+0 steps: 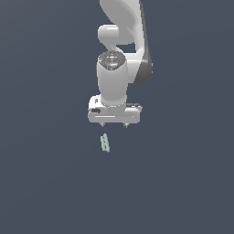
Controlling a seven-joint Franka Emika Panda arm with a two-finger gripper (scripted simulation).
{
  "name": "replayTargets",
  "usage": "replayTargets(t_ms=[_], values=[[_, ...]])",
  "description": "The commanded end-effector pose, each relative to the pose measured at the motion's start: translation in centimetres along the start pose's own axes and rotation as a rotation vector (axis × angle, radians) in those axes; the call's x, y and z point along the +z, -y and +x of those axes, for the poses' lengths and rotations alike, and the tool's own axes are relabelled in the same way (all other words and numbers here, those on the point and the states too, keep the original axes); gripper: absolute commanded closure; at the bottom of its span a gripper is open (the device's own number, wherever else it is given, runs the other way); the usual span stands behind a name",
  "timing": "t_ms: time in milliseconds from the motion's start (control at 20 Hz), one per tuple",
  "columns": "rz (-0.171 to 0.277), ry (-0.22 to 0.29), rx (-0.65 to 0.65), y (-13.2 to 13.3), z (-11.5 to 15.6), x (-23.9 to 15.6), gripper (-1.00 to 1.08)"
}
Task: Pick up the object and move it to a goal position.
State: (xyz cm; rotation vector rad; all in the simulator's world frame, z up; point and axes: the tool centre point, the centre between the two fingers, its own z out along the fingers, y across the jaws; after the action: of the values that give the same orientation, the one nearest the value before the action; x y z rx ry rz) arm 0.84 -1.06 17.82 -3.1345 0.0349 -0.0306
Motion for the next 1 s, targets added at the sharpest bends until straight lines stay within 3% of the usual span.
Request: replayTargets(t_ms=[0, 550, 950], values=[[0.000, 0.000, 0.000, 0.0, 0.0, 0.0, -0.60], [0.013, -0.002, 0.002, 0.7, 0.3, -0.7, -0.60], [0.001, 0.048, -0.039, -0.3, 0.7, 1.6, -0.60]])
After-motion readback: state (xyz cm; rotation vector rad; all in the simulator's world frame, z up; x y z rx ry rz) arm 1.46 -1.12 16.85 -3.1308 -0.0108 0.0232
